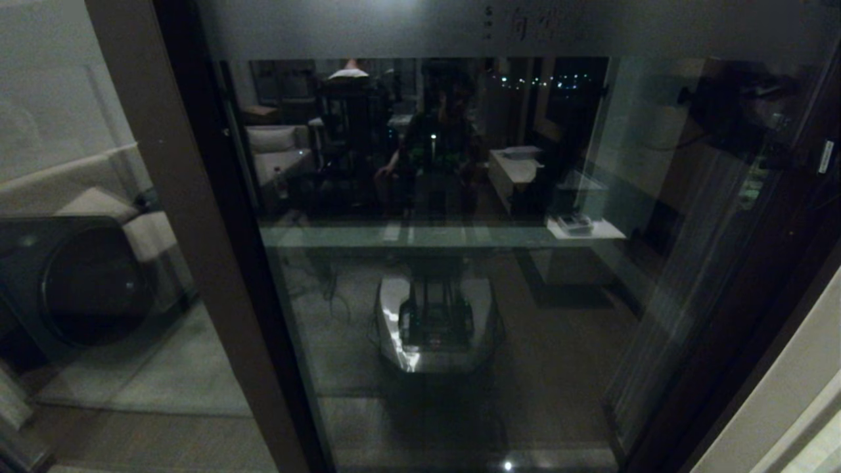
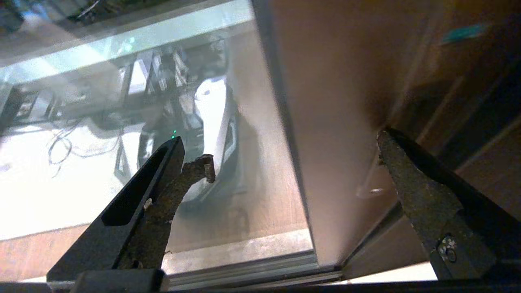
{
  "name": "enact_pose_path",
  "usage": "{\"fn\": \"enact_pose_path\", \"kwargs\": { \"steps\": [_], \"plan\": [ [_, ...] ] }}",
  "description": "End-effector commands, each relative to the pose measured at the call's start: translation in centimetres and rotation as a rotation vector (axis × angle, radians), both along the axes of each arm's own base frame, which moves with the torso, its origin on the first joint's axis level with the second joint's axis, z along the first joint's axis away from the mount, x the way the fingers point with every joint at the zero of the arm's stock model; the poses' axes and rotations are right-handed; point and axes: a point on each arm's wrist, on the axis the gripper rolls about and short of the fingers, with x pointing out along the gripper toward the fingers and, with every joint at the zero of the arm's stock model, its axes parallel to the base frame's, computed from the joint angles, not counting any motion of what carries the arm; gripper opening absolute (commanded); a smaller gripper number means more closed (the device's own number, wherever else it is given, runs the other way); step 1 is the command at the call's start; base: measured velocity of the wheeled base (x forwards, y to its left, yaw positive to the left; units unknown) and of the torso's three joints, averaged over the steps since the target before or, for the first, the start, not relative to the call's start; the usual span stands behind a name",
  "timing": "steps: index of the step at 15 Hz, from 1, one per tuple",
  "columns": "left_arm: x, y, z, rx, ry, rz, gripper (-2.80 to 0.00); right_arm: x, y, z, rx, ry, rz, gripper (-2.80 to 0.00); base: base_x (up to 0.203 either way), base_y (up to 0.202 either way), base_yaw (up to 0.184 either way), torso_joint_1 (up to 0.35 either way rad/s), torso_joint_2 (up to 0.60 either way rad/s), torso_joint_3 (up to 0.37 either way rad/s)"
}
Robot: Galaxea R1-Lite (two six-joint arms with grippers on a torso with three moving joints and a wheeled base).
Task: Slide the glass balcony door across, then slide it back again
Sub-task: Open the slid door
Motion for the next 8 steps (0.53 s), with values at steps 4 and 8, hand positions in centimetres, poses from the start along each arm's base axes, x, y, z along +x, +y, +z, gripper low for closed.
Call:
{"fn": "enact_pose_path", "kwargs": {
  "steps": [4, 8],
  "plan": [
    [0.0, 0.0, 0.0, 0.001, 0.000, 0.001, -2.80, 0.2, -0.6, -0.5, 0.003, 0.010, -0.009, 0.00, 0.000, 0.000, 0.000, 0.000, 0.00, 0.000],
    [0.0, 0.0, 0.0, 0.001, 0.000, 0.000, -2.80, -1.2, -1.3, -0.8, 0.020, 0.026, -0.020, 0.00, 0.000, 0.000, 0.000, 0.000, 0.00, 0.000]
  ]
}}
